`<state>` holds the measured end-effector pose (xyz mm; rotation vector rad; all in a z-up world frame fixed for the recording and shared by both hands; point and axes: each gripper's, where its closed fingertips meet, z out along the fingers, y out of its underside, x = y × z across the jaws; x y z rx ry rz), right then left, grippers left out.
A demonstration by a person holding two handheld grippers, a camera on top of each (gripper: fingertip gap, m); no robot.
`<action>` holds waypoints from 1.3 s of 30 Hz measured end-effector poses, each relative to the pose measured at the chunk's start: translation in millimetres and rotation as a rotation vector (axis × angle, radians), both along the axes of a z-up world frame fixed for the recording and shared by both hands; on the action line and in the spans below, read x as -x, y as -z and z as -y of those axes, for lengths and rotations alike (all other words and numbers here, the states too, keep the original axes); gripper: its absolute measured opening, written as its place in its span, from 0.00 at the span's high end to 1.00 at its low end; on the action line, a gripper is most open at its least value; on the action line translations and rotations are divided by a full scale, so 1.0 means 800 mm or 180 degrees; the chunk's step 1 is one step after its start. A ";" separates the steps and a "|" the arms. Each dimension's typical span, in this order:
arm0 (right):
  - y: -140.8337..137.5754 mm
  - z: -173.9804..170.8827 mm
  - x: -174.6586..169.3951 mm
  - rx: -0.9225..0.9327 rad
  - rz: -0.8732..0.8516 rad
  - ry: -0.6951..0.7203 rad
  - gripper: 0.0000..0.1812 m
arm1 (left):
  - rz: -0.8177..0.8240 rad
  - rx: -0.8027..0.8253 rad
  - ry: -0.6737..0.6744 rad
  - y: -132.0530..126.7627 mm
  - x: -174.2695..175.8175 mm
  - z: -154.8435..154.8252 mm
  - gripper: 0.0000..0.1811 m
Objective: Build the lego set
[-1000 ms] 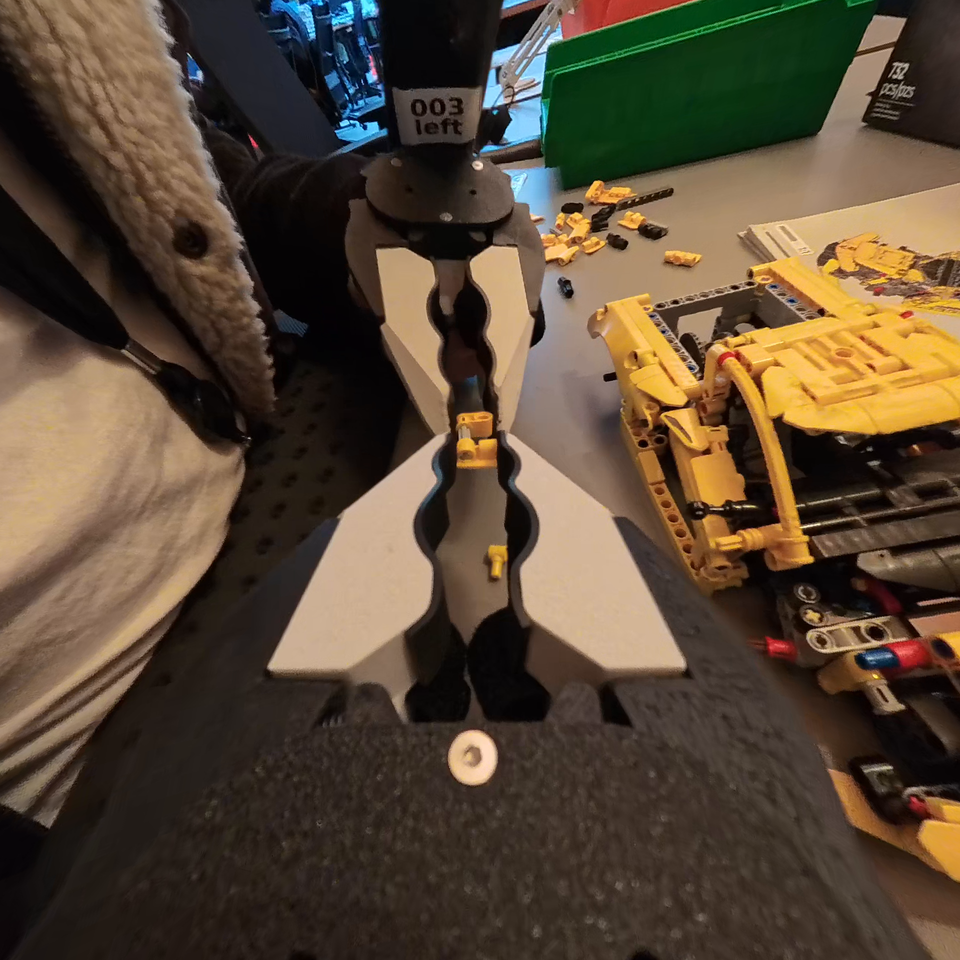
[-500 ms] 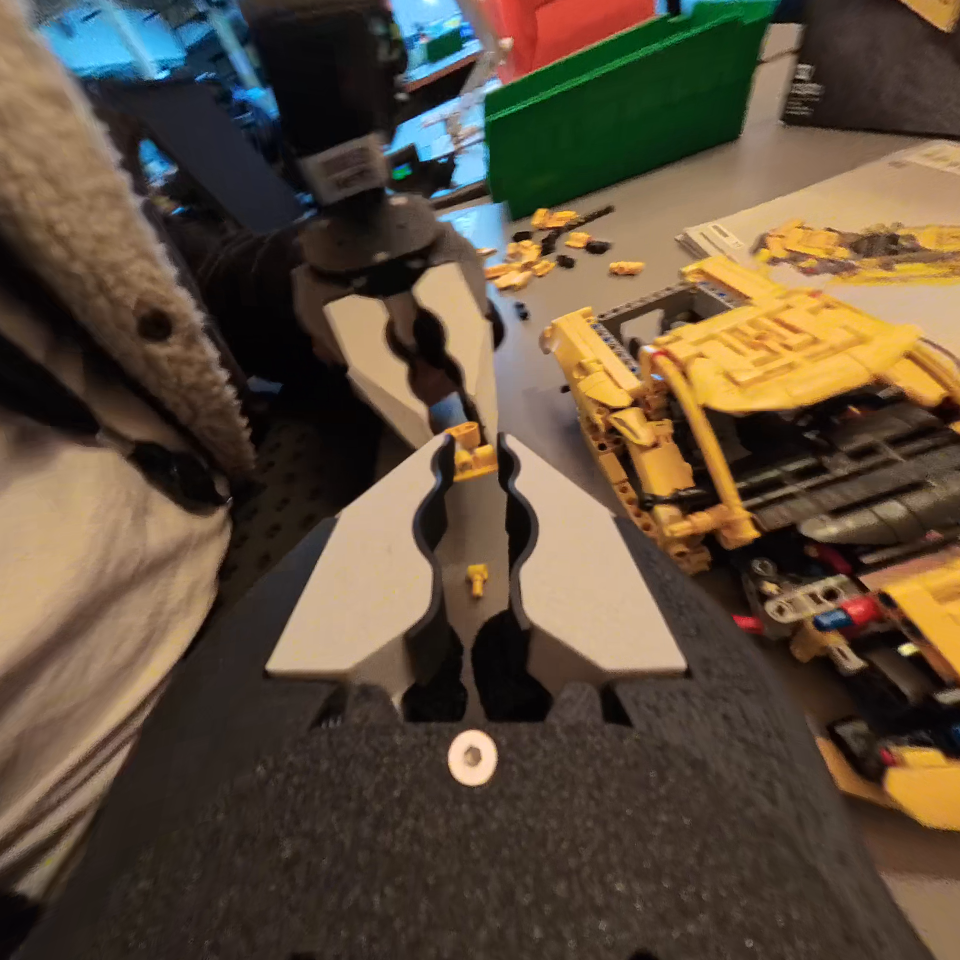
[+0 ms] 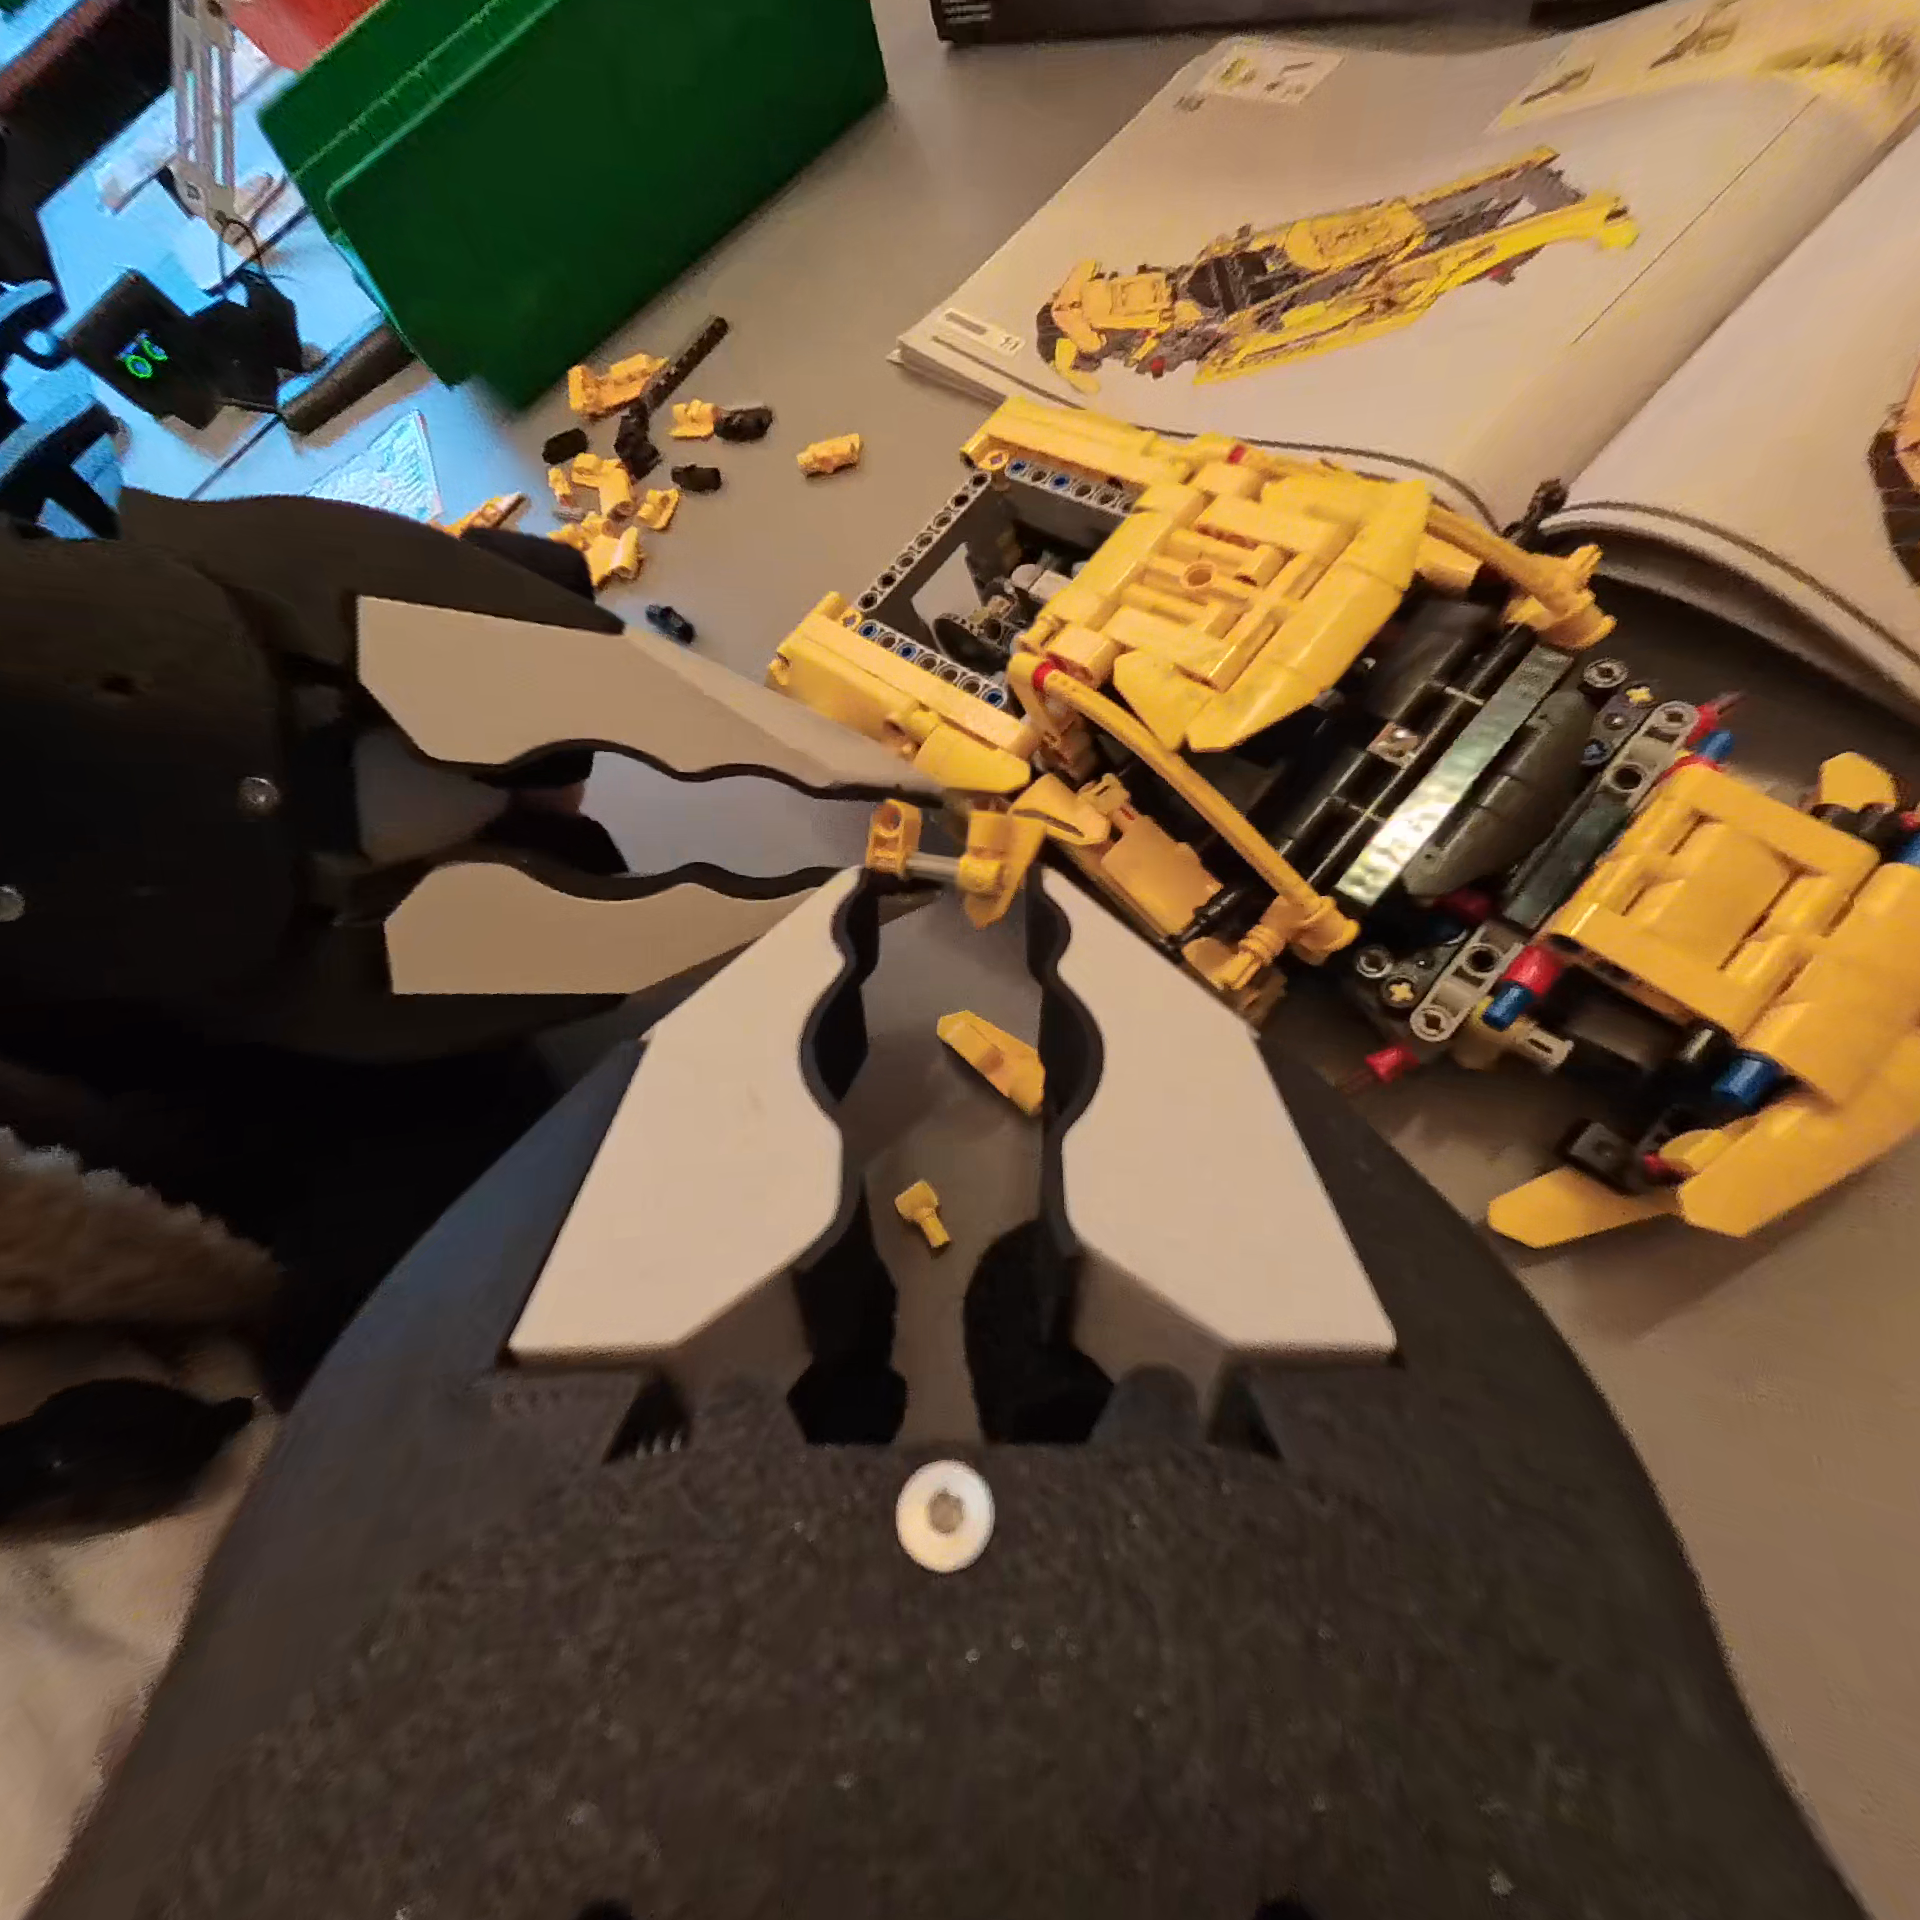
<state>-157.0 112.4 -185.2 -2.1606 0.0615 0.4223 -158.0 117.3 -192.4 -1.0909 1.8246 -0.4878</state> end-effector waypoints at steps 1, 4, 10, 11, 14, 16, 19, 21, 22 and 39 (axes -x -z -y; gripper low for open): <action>0.000 0.000 -0.001 0.0006 0.0028 0.0030 0.85 | -0.0027 -0.0031 -0.0021 0.000 0.000 0.000 0.92; -0.006 -0.001 -0.008 -0.0061 -0.0141 0.0155 0.80 | -0.0063 -0.0118 -0.0016 0.000 0.000 0.001 0.92; 0.002 -0.006 -0.001 0.0000 -0.0241 0.0156 0.77 | -0.0026 -0.0298 -0.0059 -0.007 -0.003 0.008 0.92; 0.002 -0.007 0.003 0.0011 -0.0247 0.0129 0.80 | 0.0007 -0.0298 -0.0068 -0.010 -0.004 0.009 0.92; 0.001 -0.008 0.000 -0.0016 -0.0176 0.0175 0.82 | 0.0053 -0.0356 -0.0092 -0.013 -0.007 0.011 0.92; 0.000 -0.008 0.001 -0.0024 -0.0228 0.0138 0.82 | 0.0117 -0.0321 -0.0094 -0.015 -0.008 0.012 0.92; -0.005 -0.006 0.002 -0.0100 -0.0179 0.0036 0.83 | 0.0263 -0.0204 -0.0041 -0.021 -0.007 0.016 0.92; -0.007 -0.003 0.006 -0.0120 -0.0176 -0.0083 0.83 | 0.0322 -0.0120 0.0044 -0.022 -0.006 0.021 0.91; -0.009 -0.002 0.008 -0.0150 -0.0217 -0.0136 0.83 | 0.0341 -0.0039 0.0085 -0.024 -0.004 0.023 0.91; -0.022 0.014 0.033 -0.0551 0.1546 -0.1265 0.82 | -0.0303 0.4460 0.0670 -0.050 0.017 0.040 0.91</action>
